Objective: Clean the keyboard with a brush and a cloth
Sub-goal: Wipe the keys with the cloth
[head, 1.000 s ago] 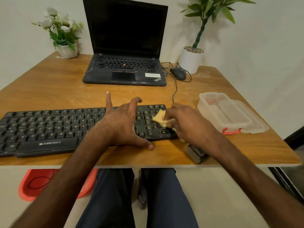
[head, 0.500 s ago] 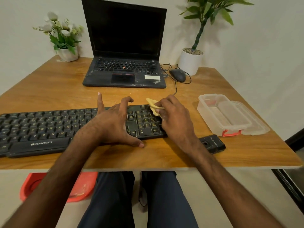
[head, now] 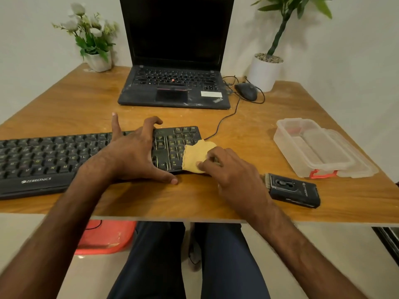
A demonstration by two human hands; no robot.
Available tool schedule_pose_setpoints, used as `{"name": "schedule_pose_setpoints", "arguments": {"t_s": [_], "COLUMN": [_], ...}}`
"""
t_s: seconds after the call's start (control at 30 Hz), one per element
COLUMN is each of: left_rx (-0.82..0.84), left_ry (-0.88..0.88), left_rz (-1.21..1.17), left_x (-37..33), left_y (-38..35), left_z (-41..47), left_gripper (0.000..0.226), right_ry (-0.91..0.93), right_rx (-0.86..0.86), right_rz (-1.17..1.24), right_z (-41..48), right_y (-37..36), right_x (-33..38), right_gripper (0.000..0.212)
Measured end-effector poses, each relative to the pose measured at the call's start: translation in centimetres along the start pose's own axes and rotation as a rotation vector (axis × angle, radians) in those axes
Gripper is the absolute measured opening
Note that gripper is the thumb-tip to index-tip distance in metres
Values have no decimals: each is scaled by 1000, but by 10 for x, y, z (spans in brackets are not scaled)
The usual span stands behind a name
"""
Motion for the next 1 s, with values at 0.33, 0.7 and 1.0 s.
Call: {"name": "schedule_pose_setpoints", "arguments": {"t_s": [0.33, 0.7, 1.0], "left_rx": [-23, -64, -73], "left_ry": [-12, -47, -8], "left_rz": [39, 18, 55], "left_x": [0, -2, -7], "left_y": [-4, -5, -6], "left_z": [4, 0, 0], "left_gripper": [132, 138, 142], "right_ry": [134, -133, -507], "right_rx": [-26, -46, 74], "right_rz": [-116, 79, 40], "right_z": [6, 14, 38], "right_y": [-3, -12, -14], "right_x": [35, 29, -9], "right_gripper": [15, 20, 39]}}
Point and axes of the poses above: each hand's wrist, its own z-axis towards the middle knuckle, its own y-axis out of the back of the hand, x = y × z, the point moved 9 cm from there along z, towards the middle knuckle, and after that the axes turned 6 degrees about -z, right-handed, at the moved point
